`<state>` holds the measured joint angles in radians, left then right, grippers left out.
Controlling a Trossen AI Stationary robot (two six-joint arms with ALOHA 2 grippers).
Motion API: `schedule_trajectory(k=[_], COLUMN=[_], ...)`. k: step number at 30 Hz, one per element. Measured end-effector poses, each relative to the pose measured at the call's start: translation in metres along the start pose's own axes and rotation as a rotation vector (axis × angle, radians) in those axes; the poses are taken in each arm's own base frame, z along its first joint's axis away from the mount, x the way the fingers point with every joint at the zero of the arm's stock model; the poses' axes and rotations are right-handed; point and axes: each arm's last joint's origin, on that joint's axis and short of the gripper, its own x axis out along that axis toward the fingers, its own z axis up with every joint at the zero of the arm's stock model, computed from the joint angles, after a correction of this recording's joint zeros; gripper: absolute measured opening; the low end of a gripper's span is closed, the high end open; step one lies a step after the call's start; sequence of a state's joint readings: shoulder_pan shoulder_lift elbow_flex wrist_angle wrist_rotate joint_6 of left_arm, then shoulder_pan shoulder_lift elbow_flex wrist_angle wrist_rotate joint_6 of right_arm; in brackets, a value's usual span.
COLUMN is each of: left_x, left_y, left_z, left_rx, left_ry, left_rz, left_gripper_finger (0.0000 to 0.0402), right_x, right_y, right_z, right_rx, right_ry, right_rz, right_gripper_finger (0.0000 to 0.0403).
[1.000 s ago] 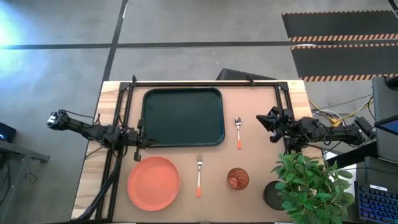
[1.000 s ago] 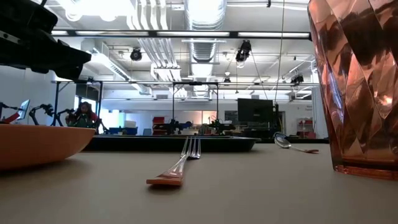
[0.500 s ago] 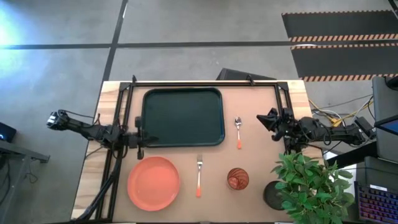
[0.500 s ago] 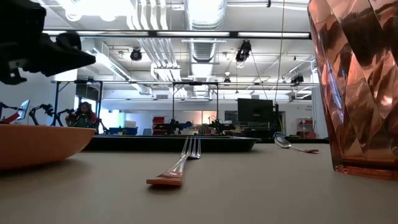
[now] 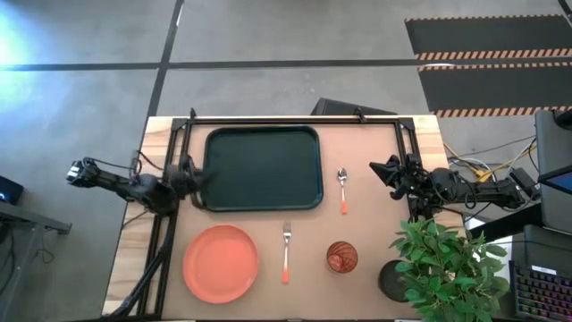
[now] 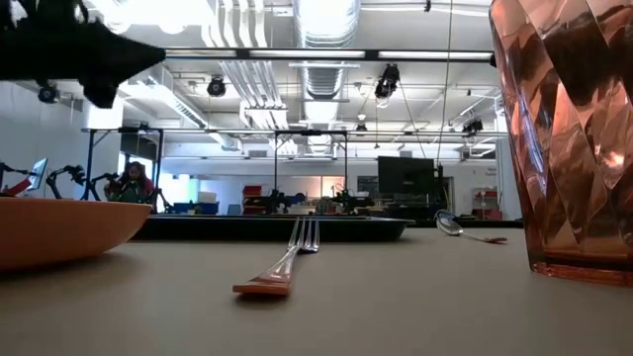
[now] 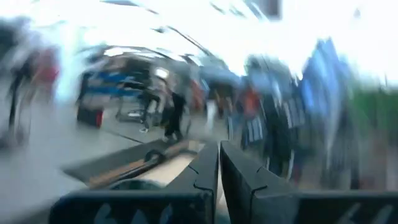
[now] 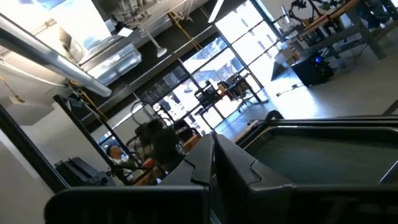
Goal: Pick and place plate/cup/fork/spoon on tray
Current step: Put the orange plate on the black tray
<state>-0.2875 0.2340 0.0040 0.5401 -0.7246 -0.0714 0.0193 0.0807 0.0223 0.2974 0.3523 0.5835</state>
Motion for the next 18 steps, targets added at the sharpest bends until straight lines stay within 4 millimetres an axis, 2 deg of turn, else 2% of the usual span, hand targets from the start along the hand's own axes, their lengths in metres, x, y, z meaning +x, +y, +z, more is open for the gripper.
schedule_trajectory(k=[3,5,18], left_x=[-0.001,-0.002,-0.004], left_y=[0.003,0.004,0.007], left_z=[0.012,0.018,0.021], left_rx=[-0.349,-0.439,-0.384], left_ry=[-0.12,-0.169,-0.195], left_rz=[0.088,0.096,0.164], left_gripper_finger=[0.0,0.0,0.0], right_x=[0.0,0.0,0.0], right_y=[0.0,0.0,-0.001], right_z=[0.0,0.0,0.0], right_rx=[0.0,-0.004,-0.01], right_ry=[0.0,-0.004,-0.004], right_rz=[0.0,-0.007,-0.017], right_gripper_finger=[0.0009,0.0009,0.0009])
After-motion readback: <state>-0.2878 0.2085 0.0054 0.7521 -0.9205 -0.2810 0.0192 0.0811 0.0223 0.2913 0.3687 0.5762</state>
